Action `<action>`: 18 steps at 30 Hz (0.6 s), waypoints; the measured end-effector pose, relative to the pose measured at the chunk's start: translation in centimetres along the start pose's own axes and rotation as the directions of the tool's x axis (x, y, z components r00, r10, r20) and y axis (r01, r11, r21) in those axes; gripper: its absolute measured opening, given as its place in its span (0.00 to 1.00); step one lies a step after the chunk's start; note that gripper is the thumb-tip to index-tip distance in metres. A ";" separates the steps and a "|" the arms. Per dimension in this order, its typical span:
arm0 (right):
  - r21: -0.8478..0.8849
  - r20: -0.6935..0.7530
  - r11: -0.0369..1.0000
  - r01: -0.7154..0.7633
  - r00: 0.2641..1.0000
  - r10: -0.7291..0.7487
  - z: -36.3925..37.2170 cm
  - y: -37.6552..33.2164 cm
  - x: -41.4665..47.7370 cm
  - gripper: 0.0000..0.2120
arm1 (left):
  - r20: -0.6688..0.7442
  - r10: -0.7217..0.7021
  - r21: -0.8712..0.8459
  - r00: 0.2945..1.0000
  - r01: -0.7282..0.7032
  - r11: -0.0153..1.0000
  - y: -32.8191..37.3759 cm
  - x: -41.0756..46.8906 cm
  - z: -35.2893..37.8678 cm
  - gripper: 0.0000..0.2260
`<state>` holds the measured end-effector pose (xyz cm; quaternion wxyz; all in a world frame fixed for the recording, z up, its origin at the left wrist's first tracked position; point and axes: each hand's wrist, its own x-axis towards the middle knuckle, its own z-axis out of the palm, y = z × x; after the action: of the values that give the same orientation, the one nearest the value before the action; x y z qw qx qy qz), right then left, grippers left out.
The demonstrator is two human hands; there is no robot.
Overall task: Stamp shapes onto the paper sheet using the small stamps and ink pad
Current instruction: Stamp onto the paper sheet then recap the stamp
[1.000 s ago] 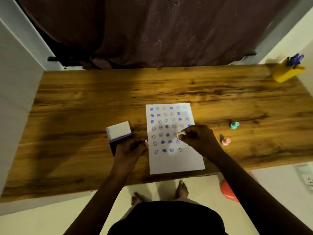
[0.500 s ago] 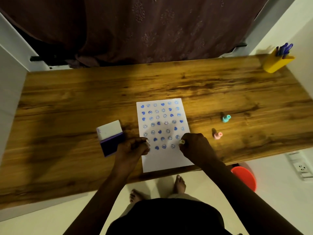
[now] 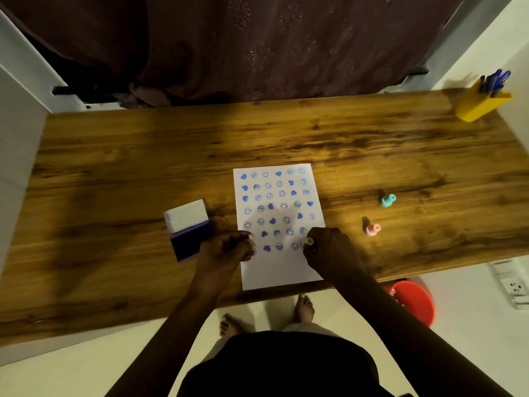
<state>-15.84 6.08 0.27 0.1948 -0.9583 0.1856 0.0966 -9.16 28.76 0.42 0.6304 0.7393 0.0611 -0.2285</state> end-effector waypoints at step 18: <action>-0.088 0.023 0.994 0.064 0.998 -0.062 -0.4 0.9 1.5 0.13 | -0.005 0.019 -0.054 1.000 -0.019 0.998 1.5 -0.1 1.2 0.06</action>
<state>-14.76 4.68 -0.03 0.1571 -0.9703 0.1487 0.1083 -9.04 27.36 1.68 0.6522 0.7231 0.0617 -0.2191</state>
